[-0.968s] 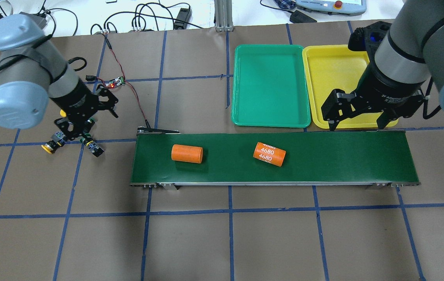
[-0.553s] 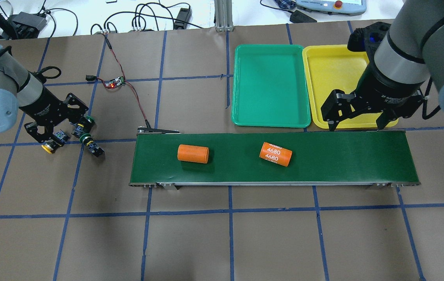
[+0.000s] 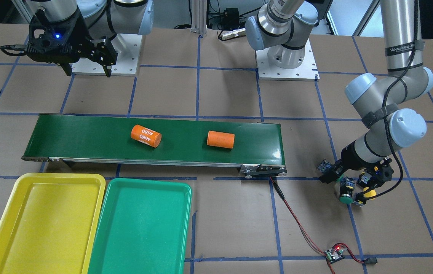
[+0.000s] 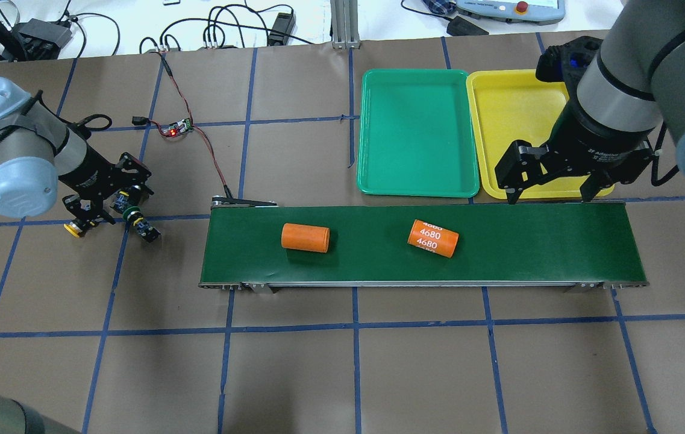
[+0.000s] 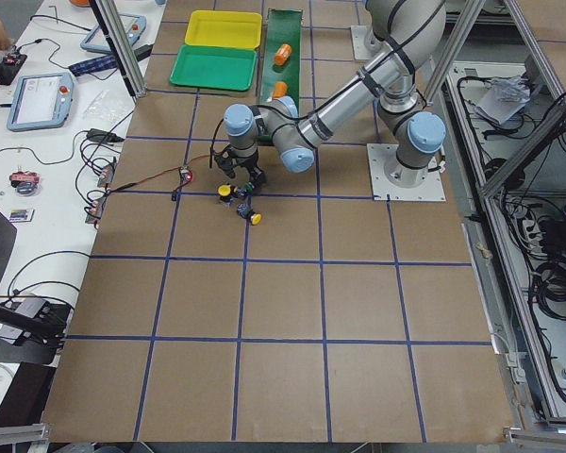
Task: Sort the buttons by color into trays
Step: 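Reach the left gripper to the green-capped button in the cluster, then grasp the green-capped button and carry it onto the belt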
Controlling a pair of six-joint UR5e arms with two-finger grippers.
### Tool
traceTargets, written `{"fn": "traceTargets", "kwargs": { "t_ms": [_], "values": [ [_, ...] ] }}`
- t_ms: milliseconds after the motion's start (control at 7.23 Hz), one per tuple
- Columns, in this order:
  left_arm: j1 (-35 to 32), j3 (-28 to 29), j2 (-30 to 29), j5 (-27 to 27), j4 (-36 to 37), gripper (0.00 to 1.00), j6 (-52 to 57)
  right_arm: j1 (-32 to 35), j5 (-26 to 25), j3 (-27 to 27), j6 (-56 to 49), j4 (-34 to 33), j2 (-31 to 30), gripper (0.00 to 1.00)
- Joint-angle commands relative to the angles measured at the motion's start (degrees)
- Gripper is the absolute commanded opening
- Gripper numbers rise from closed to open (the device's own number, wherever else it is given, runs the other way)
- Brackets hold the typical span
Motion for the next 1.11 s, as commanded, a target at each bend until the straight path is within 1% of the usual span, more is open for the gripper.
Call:
{"fn": "traceTargets", "kwargs": {
  "t_ms": [0, 138, 277, 415, 553, 830, 968],
  "values": [
    [-0.4, -2.0, -0.9, 6.0, 2.0, 0.57, 0.7, -0.1, 0.0, 0.0, 0.1, -0.4, 0.0, 1.0],
    [-0.5, -1.6, -0.8, 6.7, 1.9, 0.16, 0.8, 0.0, 0.1, 0.0, 0.2, -0.4, 0.0, 1.0],
    [-1.3, -1.0, 0.2, 6.7, 1.2, 0.03, 0.4, 0.0, 0.4, 0.0, 0.1, -0.4, 0.0, 1.0],
    [-2.5, -0.3, 1.9, 6.3, -1.7, 0.0, 0.7, 0.0, 0.4, 0.0, 0.1, -0.4, -0.1, 1.0],
    [-5.3, -0.4, 4.7, 6.1, -4.0, 0.0, 1.2, 0.0, 0.3, 0.0, 0.1, -0.4, -0.1, 1.0],
    [-14.5, -0.9, 10.5, 6.5, -7.7, 0.0, 9.9, -0.1, 0.1, -0.1, 0.1, -0.4, -0.1, 1.0],
    [-17.2, -0.1, 12.7, 6.2, -10.1, 0.0, 15.9, -0.1, 0.2, -0.1, 0.1, -0.5, -0.1, 1.0]
  ]
}}
